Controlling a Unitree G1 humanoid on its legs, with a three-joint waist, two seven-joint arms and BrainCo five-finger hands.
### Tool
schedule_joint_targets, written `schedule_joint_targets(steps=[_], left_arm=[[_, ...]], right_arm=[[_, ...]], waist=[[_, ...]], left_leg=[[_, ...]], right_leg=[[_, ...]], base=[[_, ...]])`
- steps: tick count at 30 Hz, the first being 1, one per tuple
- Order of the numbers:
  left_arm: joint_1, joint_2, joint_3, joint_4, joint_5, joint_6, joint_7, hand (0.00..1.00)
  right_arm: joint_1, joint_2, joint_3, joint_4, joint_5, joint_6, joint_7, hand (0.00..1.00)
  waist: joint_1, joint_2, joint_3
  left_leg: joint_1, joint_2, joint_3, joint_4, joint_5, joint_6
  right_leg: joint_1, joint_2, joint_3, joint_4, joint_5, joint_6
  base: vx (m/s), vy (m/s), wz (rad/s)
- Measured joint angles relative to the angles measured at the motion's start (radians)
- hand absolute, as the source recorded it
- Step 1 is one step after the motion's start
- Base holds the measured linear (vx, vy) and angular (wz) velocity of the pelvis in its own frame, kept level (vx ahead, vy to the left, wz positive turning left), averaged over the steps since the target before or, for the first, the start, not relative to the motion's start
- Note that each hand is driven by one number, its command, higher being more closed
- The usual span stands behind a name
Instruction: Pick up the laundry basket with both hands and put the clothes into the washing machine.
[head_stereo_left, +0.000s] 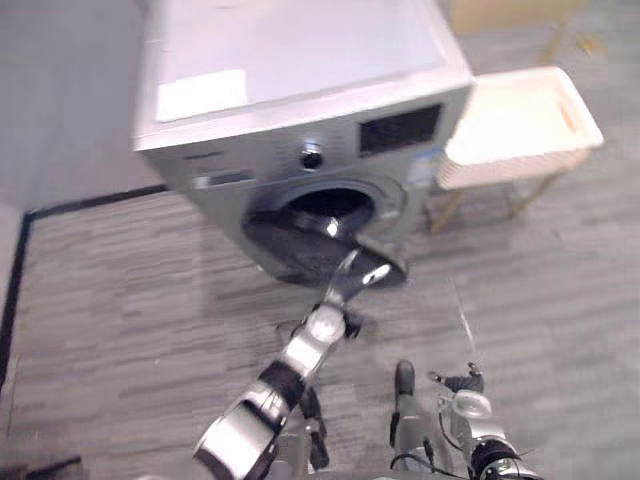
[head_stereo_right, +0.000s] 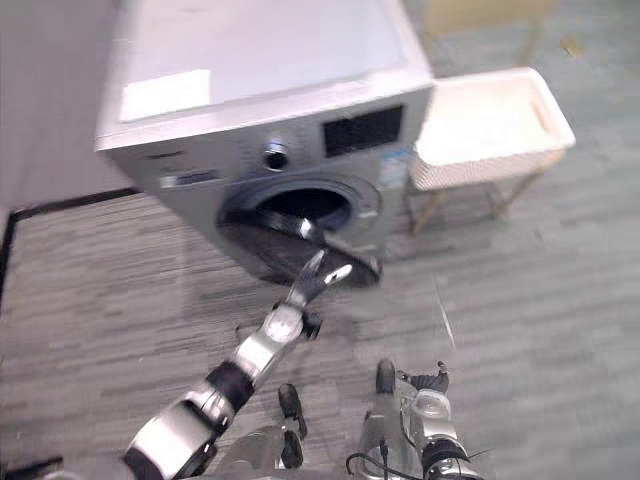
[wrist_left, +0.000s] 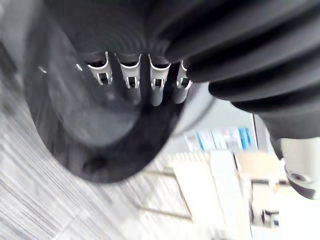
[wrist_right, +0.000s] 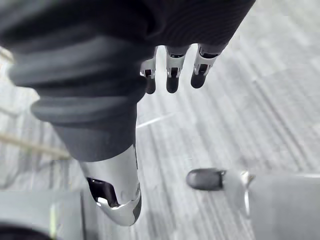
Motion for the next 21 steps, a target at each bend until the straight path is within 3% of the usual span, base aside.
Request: schedule_joint_targets(steps=[2,5,10,14,17,21], left_arm=[[-0.133,0.018,0.081,0.037,0.000,0.003,0.009,0.00],[-0.298,0.091,0.175,0.044,-0.007,0.005,0.021,0.00],[-0.385,0.190,0.267,0.041,-0.043,0.003,0.020,0.00],[-0.264,0.126,0.258,-0.003,-0.041,0.003,0.024,0.00],[-0.030,0.099,0.138,-0.190,-0.035,-0.007,0.022,0.00],[0.344,0.112,-0.013,-0.445,-0.039,-0.055,-0.024,0.00]], right_arm=[[0.003,0.040,-0.030,-0.051,0.014,-0.002,-0.013,0.00],[0.011,0.099,-0.052,-0.116,0.017,-0.017,-0.027,0.00],[0.018,0.116,-0.017,-0.156,0.018,-0.048,-0.032,0.00],[0.028,0.092,0.033,-0.184,0.018,-0.066,-0.031,0.00],[0.039,0.082,0.061,-0.200,0.019,-0.066,-0.029,0.00],[0.050,0.065,0.080,-0.221,0.019,-0.061,-0.006,0.00]], waist=[[-0.017,-0.005,0.032],[-0.015,-0.010,0.057],[0.012,-0.010,0.059],[0.038,-0.008,0.058],[0.052,-0.005,0.057],[0.133,0.000,0.030]], left_leg=[[-0.028,0.016,0.039,0.015,-0.007,-0.008],[-0.068,0.053,0.084,0.037,-0.021,-0.028],[-0.111,0.093,0.107,0.048,-0.025,-0.035],[-0.112,0.101,0.065,0.050,-0.023,-0.036],[-0.092,0.096,-0.011,0.070,-0.022,-0.037],[-0.056,0.094,-0.107,0.070,-0.023,-0.037]], right_leg=[[-0.034,0.020,0.036,-0.023,0.025,-0.003],[-0.082,0.058,0.069,-0.041,0.040,-0.015],[-0.128,0.098,0.082,-0.052,0.049,-0.015],[-0.103,0.094,0.017,-0.052,0.048,-0.015],[-0.022,0.073,-0.076,-0.050,0.015,-0.039],[0.063,0.053,-0.187,0.000,-0.062,-0.048]], base=[[0.07,-0.038,-0.70],[0.03,-0.091,-0.45],[-0.01,-0.072,-0.17],[0.02,-0.022,0.30],[0.05,0.012,0.76],[0.03,0.022,0.76]])
